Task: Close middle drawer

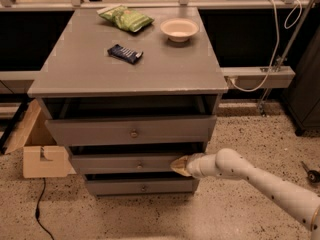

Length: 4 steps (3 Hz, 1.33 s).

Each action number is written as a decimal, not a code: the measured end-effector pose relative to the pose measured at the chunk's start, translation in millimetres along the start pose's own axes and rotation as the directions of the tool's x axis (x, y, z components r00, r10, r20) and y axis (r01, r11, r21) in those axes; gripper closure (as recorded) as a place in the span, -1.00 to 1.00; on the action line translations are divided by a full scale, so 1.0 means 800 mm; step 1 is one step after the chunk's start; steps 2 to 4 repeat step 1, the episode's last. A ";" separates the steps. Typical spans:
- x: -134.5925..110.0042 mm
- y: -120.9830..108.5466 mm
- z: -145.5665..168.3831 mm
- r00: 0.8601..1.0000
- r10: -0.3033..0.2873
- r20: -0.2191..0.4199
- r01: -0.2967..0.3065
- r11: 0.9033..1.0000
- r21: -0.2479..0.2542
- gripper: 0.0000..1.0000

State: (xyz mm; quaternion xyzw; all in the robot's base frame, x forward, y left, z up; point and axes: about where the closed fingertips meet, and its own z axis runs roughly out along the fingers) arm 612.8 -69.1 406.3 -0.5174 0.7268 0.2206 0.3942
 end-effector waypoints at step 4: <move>0.027 0.031 -0.035 0.999 0.023 -0.038 -0.023 1.000 -0.004 1.00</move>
Offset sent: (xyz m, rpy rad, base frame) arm 0.0000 0.0000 0.0000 0.0000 0.0000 0.0000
